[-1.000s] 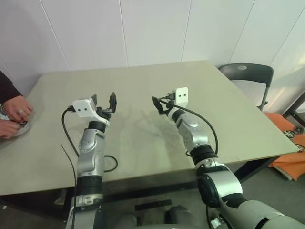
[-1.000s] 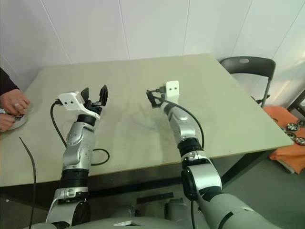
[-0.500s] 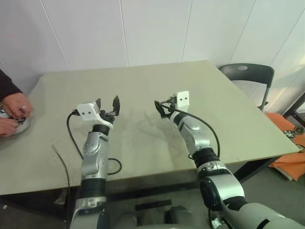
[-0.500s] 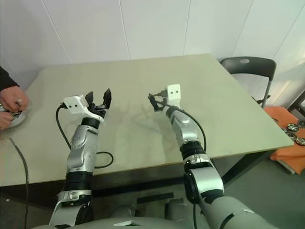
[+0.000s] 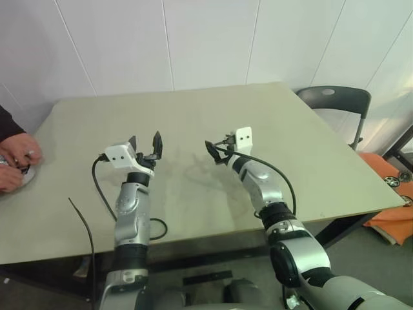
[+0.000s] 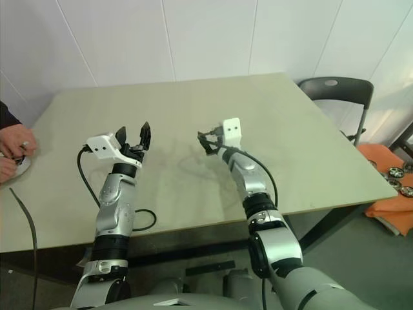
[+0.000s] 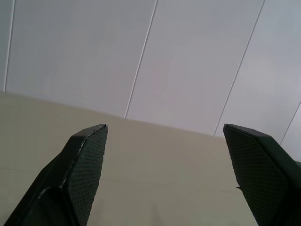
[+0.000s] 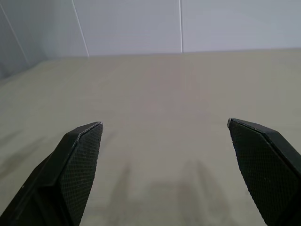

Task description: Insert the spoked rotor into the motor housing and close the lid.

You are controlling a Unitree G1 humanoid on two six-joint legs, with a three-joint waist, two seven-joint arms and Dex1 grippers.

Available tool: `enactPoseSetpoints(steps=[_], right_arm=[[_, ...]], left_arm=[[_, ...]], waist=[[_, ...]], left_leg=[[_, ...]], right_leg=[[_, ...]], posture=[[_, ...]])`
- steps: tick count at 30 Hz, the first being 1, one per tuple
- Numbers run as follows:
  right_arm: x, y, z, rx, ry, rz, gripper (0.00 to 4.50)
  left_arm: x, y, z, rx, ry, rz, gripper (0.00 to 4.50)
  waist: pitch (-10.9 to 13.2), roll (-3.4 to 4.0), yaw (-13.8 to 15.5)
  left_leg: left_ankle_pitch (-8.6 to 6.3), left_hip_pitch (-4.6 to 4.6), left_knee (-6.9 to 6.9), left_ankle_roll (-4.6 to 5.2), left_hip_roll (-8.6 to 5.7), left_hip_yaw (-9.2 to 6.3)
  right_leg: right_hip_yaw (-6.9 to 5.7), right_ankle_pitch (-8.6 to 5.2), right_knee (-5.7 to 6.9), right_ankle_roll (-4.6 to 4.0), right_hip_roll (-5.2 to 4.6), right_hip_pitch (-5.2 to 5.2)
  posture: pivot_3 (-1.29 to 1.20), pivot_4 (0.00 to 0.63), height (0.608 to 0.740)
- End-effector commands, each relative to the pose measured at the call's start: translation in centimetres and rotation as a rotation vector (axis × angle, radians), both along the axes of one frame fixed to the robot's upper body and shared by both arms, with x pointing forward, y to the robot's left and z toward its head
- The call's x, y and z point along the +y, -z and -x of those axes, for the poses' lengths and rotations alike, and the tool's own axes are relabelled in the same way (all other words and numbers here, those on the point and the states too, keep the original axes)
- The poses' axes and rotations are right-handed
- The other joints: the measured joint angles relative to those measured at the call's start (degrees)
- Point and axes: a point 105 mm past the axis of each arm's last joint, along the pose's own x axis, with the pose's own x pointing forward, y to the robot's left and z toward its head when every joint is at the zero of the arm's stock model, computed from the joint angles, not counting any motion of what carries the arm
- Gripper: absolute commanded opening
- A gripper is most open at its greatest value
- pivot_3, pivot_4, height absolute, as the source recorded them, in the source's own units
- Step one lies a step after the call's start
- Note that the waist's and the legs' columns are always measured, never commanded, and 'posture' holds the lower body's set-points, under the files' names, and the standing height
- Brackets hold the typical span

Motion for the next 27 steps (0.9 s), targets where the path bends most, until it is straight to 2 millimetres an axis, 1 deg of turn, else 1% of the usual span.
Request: enactPoseSetpoints(steps=[1,3,6,7,10,12,14,16,18,20,22,25,27], right_arm=[[0.8,-2.0,-0.3,-0.077,-0.019,-0.019,4.44],[0.9,-2.1,-0.2,-0.084,-0.027,-0.018,4.44],[0.9,-1.3,-0.3,-0.058,-0.009,-0.026,4.44],[1.1,-1.4,-0.1,-0.070,-0.017,-0.031,4.44],[1.6,-2.0,0.1,-0.106,-0.042,-0.032,4.44],[1.5,-2.2,-0.3,-0.093,-0.033,-0.030,4.44],[1.5,-2.0,-0.5,-0.081,-0.018,-0.031,4.44],[1.7,-2.4,-0.3,-0.105,-0.031,-0.035,4.44],[1.5,-2.9,-0.6,-0.114,-0.028,-0.033,4.44],[0.9,-2.6,-1.0,-0.086,0.003,-0.032,4.44],[0.5,-2.2,-1.1,-0.074,0.019,-0.032,4.44],[1.0,-3.0,-0.8,-0.114,-0.012,-0.022,4.44],[0.9,-3.0,-1.1,-0.104,-0.002,-0.024,4.44]], left_arm=[[-0.3,-1.2,-0.1,-0.055,0.005,-0.007,4.18],[-0.7,-1.3,-0.1,-0.063,0.025,-0.019,4.18],[-0.4,-0.5,-0.3,-0.045,0.005,-0.003,4.18],[-0.5,-0.4,-0.2,-0.044,0.009,0.002,4.18],[-1.5,-1.1,-0.4,-0.072,0.053,-0.019,4.18],[-1.3,-1.8,-1.0,-0.082,0.042,-0.022,4.18],[-0.6,-1.5,-1.2,-0.069,0.013,0.008,4.18],[-0.9,-1.3,-0.9,-0.066,0.027,0.017,4.18],[-1.4,-1.5,-1.0,-0.068,0.054,0.001,4.18],[-1.1,-1.4,-1.3,-0.059,0.044,0.002,4.18],[-0.7,-1.1,-1.2,-0.056,0.023,0.020,4.18],[-1.4,-1.6,-1.3,-0.070,0.054,0.013,4.18],[-1.5,-1.7,-1.5,-0.071,0.059,0.009,4.18]], waist=[[0.00,0.00,0.00],[0.00,0.00,-0.01],[0.00,0.00,0.00],[0.00,0.00,0.00],[0.01,0.01,-0.03],[0.03,0.01,0.07],[0.04,0.02,0.04],[0.04,0.02,-0.09],[0.05,0.04,-0.22],[0.07,0.05,-0.16],[0.07,0.05,-0.14],[0.08,0.05,-0.14],[0.08,0.05,-0.14]], left_leg=[[0.00,0.02,0.00,0.00,0.00,0.00],[0.00,0.02,0.00,0.00,0.00,-0.01],[0.00,0.06,0.00,0.00,0.00,0.00],[0.00,0.12,0.00,0.00,0.00,-0.01],[0.00,0.18,0.00,0.01,0.00,-0.01],[-0.01,0.30,0.00,0.01,0.00,-0.01],[-0.01,0.46,0.00,0.02,0.00,-0.02],[-0.03,0.64,-0.01,0.05,0.00,-0.02],[-0.06,0.67,-0.03,0.09,0.00,-0.01],[-0.06,0.63,-0.04,0.10,0.01,-0.01],[-0.06,0.64,-0.04,0.10,0.01,-0.01],[-0.06,0.63,-0.04,0.11,0.01,-0.01],[-0.07,0.63,-0.05,0.11,0.01,-0.01]], right_leg=[[-0.01,0.00,0.00,0.00,0.00,0.02],[-0.01,0.00,0.00,0.00,0.00,0.02],[-0.01,0.00,-0.01,0.00,0.00,0.07],[-0.01,0.00,-0.02,0.00,0.00,0.14],[-0.02,-0.01,-0.03,0.00,0.01,0.21],[-0.03,-0.01,-0.04,0.00,0.03,0.33],[-0.07,-0.02,-0.06,0.00,0.05,0.49],[-0.08,-0.05,-0.09,0.02,0.06,0.68],[-0.06,-0.07,-0.12,0.06,0.07,0.71],[-0.06,-0.06,-0.11,0.05,0.07,0.67],[-0.06,-0.06,-0.11,0.05,0.07,0.67],[-0.04,-0.06,-0.12,0.05,0.06,0.67],[-0.04,-0.06,-0.14,0.05,0.06,0.67]], posture=[[0.00,0.000,0.740],[0.00,0.000,0.740],[0.00,0.000,0.740],[0.00,0.000,0.740],[0.00,0.000,0.740],[0.00,0.000,0.740],[0.00,0.000,0.740],[0.00,0.000,0.740],[0.00,0.000,0.740],[0.00,0.000,0.740],[0.00,0.000,0.740],[0.00,0.000,0.740],[0.00,0.000,0.740]])
